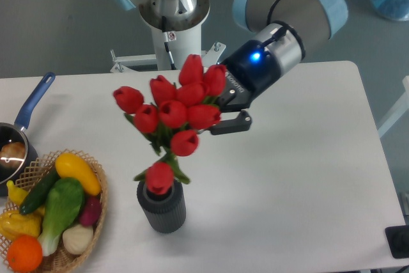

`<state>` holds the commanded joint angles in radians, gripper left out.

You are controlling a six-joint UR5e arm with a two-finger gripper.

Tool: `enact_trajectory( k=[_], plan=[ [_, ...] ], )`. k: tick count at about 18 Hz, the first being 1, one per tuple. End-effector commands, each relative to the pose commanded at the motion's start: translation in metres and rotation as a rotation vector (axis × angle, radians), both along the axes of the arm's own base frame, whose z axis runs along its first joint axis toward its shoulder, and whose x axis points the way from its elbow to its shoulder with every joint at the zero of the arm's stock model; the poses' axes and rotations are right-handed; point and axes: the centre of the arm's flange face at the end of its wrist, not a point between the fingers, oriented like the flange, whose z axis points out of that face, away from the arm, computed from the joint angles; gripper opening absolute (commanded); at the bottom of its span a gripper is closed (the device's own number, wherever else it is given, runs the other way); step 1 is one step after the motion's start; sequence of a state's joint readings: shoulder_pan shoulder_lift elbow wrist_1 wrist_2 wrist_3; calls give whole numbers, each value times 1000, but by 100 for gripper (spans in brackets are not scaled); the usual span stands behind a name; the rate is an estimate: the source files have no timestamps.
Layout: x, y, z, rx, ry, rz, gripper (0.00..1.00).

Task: Insert the flowers into the vase
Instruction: 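Lower the tulip stems into the black vase opening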

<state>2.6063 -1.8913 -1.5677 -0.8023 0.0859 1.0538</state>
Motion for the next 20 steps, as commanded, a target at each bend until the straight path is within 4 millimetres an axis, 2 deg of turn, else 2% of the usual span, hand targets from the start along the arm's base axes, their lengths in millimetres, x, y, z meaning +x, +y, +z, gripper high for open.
enact_trajectory(
  k=[2,7,13,17,20],
  plan=[
    [4,4,-1,3,9,-9,10],
    [5,8,-20,-6,6,-15,10],
    [13,5,-51,-25,-10,-20,11],
    [17,3,-61,-38,-29,-21,12],
    [18,3,-69,-48,-43,-21,17]
  ],
)
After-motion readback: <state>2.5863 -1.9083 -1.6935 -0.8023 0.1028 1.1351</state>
